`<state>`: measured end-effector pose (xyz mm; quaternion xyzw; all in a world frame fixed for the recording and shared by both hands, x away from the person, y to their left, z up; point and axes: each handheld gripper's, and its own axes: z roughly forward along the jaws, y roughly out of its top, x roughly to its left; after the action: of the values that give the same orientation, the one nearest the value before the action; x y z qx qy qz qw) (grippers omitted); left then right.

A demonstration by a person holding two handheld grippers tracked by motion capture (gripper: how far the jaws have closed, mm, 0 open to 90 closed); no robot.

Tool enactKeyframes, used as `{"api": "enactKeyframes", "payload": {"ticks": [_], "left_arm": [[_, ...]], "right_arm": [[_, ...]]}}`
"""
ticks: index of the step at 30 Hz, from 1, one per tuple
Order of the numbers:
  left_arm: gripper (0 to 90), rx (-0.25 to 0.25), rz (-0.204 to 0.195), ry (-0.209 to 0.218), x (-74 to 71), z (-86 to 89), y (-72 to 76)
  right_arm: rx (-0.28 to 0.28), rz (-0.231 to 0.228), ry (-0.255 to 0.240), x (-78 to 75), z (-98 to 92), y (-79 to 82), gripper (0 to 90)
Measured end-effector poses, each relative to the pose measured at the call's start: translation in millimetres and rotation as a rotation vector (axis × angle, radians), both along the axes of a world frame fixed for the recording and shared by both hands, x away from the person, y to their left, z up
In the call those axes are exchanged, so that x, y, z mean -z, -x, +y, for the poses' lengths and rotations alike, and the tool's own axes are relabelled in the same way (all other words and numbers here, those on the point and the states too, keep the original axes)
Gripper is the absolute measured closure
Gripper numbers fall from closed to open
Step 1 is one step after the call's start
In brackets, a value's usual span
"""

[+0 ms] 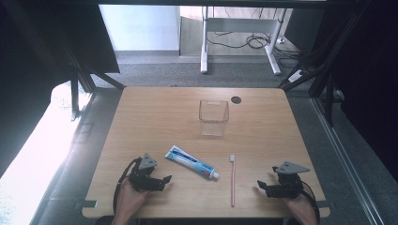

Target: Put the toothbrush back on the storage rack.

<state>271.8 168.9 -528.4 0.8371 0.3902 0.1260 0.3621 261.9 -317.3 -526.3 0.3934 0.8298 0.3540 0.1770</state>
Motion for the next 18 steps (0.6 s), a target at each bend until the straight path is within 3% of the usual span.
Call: {"api": "enactKeyframes", "payload": {"ticks": [13, 18], "left_arm": [[12.8, 0.01, 0.029, -0.03, -1.8, -6.4, 1.6], [12.8, 0.007, 0.03, -0.028, -2.4, -6.2, 2.0]], "right_arm": [[0.014, 0.076, 0.011, -8.5, 4.9, 1.2, 14.0], [-0.016, 0.084, 0.023, -11.6, 14.1, 2.5, 13.9]]}}
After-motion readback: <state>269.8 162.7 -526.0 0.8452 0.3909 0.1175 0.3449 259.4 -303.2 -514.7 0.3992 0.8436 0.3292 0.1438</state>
